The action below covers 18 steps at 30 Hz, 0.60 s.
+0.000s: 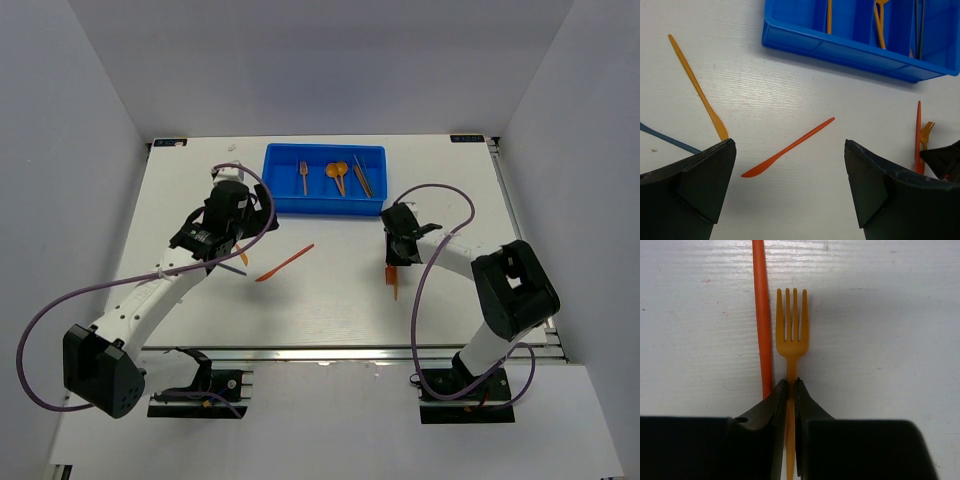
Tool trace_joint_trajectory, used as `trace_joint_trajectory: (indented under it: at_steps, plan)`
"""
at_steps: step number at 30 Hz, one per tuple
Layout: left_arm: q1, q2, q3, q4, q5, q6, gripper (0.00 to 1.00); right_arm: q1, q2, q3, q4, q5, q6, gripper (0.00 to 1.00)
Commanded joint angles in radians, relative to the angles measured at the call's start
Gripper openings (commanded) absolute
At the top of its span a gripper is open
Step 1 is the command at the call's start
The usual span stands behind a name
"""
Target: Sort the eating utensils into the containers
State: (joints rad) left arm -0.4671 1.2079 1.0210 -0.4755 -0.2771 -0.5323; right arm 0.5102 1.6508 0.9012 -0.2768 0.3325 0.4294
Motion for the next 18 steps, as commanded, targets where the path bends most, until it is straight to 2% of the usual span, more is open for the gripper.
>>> trace_joint_trajectory:
  at_steps: [1,2,4,5,8,10,11,14,17,18]
  plan:
    - [-0.004,0.001,0.005,0.020,0.064,-0.015,0.98,-0.019,0.001,-0.007,-0.013,-0.006,-0.012,0.07]
    - [-0.005,0.001,0.001,0.035,0.114,-0.021,0.98,-0.021,-0.017,0.005,-0.018,-0.001,-0.017,0.00]
    - [-0.008,-0.004,-0.034,0.122,0.188,-0.056,0.98,-0.021,-0.051,0.027,-0.045,0.010,-0.032,0.00]
    - [-0.013,-0.004,-0.051,0.217,0.287,-0.076,0.98,-0.021,-0.065,0.057,-0.059,0.022,-0.038,0.00]
    - [-0.062,0.018,-0.101,0.369,0.433,-0.174,0.98,-0.006,-0.149,0.090,-0.087,0.011,-0.061,0.00]
    - [-0.111,0.047,-0.099,0.513,0.457,-0.214,0.98,0.019,-0.208,0.093,-0.069,-0.038,-0.070,0.00]
    - [-0.166,0.089,-0.090,0.561,0.440,-0.219,0.98,0.025,-0.230,0.088,-0.050,-0.162,-0.076,0.00]
    - [-0.243,0.180,-0.041,0.598,0.385,-0.206,0.98,0.066,-0.305,0.047,0.011,-0.352,-0.069,0.00]
    - [-0.257,0.246,-0.013,0.630,0.368,-0.204,0.95,0.117,-0.358,0.062,-0.021,-0.296,-0.057,0.00]
    - [-0.258,0.261,-0.006,0.632,0.368,-0.202,0.91,0.143,-0.367,0.076,-0.028,-0.297,-0.054,0.00]
